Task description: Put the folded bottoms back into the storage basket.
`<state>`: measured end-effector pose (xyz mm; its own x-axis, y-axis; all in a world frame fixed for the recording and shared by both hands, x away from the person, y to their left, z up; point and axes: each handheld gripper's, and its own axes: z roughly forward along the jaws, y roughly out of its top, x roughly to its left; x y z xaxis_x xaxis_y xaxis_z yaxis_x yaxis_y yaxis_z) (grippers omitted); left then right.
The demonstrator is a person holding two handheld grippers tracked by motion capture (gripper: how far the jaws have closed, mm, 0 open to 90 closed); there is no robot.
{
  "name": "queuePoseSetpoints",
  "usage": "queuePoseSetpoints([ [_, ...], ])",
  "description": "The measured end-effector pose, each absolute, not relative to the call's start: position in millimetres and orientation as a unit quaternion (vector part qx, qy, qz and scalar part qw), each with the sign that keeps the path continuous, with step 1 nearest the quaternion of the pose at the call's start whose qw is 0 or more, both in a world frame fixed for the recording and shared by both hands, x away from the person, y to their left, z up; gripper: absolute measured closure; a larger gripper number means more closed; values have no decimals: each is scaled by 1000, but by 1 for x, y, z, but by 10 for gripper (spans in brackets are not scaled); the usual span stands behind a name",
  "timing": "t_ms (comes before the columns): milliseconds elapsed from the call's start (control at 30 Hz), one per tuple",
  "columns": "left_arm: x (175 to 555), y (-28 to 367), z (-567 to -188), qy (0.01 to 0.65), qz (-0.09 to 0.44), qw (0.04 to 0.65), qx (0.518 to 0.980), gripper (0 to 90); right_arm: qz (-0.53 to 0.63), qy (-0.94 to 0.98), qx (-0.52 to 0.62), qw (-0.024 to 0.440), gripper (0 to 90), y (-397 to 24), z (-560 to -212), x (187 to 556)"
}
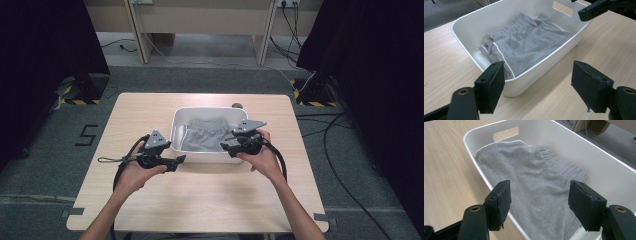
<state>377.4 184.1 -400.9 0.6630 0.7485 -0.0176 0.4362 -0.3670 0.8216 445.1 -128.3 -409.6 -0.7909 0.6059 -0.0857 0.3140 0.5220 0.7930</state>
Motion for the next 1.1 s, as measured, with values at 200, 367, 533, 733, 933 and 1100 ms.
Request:
queuePoseSetpoints([
  [200, 370, 190, -405, 372, 185, 425, 804, 238, 412, 854, 263, 174, 353, -129, -414, 438],
  [367, 363, 194, -407, 378, 188, 428, 799, 234, 417, 852, 261, 178, 351, -129, -414, 431],
  [533, 355, 198, -410, 378, 190, 420, 803, 231, 421, 850, 262, 178, 348, -132, -415, 422],
  [733, 352, 202, -412, 383, 190, 422, 799, 229, 421, 851, 259, 180, 348, -135, -418, 415],
  [933, 348, 202, -419, 385, 184, 427, 798, 228, 418, 850, 263, 184, 345, -143, -419, 410],
  [1100, 345, 203, -421, 385, 183, 430, 796, 227, 418, 848, 268, 184, 343, -151, -422, 404],
])
